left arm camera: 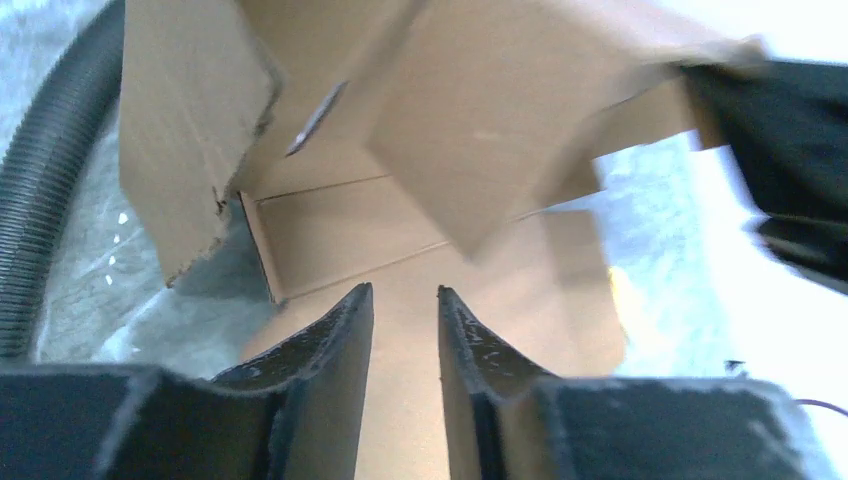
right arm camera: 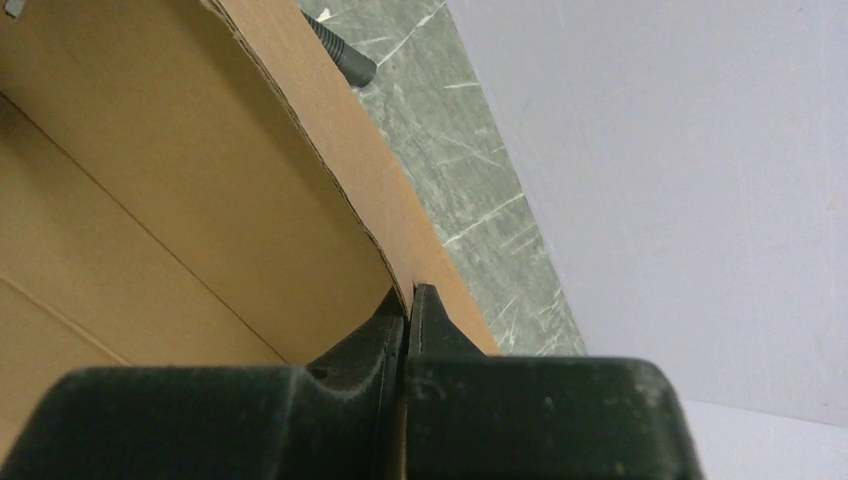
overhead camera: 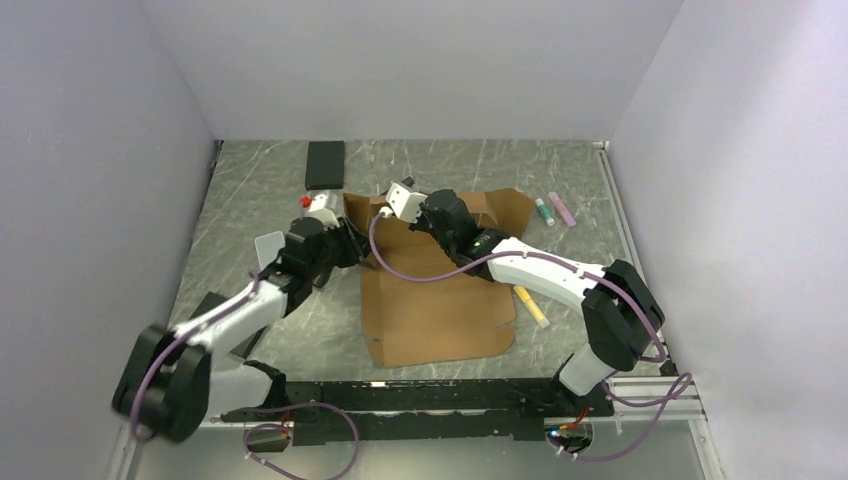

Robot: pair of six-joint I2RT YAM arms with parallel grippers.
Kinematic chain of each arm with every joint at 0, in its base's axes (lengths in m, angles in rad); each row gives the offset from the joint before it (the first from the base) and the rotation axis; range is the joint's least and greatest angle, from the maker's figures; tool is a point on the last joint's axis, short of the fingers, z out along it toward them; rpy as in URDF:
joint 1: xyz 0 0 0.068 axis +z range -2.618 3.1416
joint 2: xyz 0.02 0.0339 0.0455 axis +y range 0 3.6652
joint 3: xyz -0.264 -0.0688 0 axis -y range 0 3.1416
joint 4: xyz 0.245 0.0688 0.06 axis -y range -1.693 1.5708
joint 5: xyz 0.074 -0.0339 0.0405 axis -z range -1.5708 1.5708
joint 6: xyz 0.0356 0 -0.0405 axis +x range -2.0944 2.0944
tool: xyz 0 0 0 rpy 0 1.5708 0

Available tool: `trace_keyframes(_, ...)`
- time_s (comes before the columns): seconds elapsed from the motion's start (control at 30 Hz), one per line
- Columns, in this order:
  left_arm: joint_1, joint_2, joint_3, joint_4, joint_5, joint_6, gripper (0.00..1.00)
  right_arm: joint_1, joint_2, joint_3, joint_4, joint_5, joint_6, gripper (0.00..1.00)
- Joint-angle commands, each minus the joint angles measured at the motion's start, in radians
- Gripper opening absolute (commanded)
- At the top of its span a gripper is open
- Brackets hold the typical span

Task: Fold the paper box

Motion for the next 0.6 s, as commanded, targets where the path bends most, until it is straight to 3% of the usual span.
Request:
trace_keyframes(0.0, 0.002, -0.254, -0.004, -0.254, -0.025, 0.085, 0.42, -0.006, 0.042, -0.036, -0.116, -0.025, 0.09, 0.0)
trace_keyframes(0.13, 0.006, -0.467, -0.059, -0.395, -0.218, 0.097, 0.72, -0.006, 0.048, -0.033, -0.117, -0.03, 0.094, 0.0)
trace_keyframes(0.23, 0.025, -0.549, -0.128, -0.326, -0.319, 0.124, 0.9, -0.005, 0.054, -0.038, -0.116, -0.03, 0.087, 0.0)
trace_keyframes(0.43, 0.122, -0.447, -0.171, -0.049, -0.193, 0.136, 0.95, 0.028, 0.054, -0.127, -0.015, 0.002, -0.013, 0.0)
trace_keyframes(0.57, 0.161, -0.399, -0.2, 0.11, -0.118, 0.123, 0.94, 0.062, 0.067, -0.218, 0.15, 0.141, -0.071, 0.0)
